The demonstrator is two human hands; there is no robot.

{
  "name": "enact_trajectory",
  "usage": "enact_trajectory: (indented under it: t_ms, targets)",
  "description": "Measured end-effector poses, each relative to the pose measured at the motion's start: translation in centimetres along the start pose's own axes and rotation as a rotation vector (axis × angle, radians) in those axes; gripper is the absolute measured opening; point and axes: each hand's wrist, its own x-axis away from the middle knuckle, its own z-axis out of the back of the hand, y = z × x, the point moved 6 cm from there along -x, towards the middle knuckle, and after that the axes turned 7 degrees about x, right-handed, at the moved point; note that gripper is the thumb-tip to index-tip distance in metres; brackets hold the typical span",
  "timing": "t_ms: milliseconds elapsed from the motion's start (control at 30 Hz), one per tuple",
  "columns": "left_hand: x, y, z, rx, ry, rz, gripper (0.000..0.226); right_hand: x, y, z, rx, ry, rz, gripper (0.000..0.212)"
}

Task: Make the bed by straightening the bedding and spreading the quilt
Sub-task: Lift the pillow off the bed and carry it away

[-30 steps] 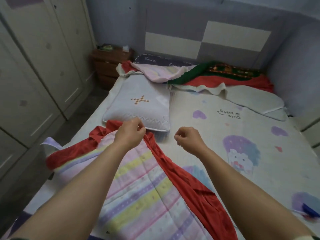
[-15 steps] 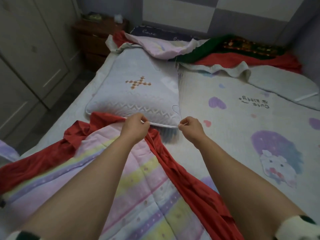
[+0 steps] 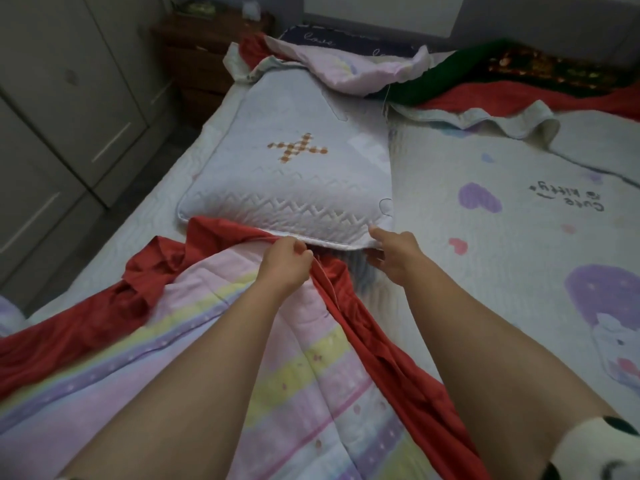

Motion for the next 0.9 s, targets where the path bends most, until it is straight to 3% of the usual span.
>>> enact_trajectory:
  t_ms: [100,233,467,567,700,800,900]
  targets:
    - [-0.1,-0.9,0.5,0.049,0.036,0.028,0.013,0.6,-1.3,-1.2,-0.162,0.026,0.029,0.026]
    - [0.2,-1.3,0.6,0.142,0.051,0.058,0.02,3.1,-4.1,-1.1,-0.301,0.02,0.062,0.026]
    - [2.4,1.1,-0.2,0.802,0.14,0.292,0.045,8.4,-5.6,3.3,-0.321,-0.047,0.047,0.024]
    - [4.5,1.6,-0.9,1.11,0.24,0.351,0.043,11.0,-3.8,5.9,-0.283,-0.068,0.034,0.023]
    - [7.9,0.6,-0.5,1.058,0.361,0.422,0.039,14.3,-0.8,8.5,-0.223,-0.06,0.025,0.023]
    - [11.1,-0.3,-0.4,1.023,0.36,0.431,0.031,17.1,1.6,10.5,-0.158,-0.02,-0.009,0.022]
    - [15.4,-1.9,-0.3,0.959,0.36,0.449,0.037,20.9,4.1,12.0,-0.101,0.014,-0.045,0.023]
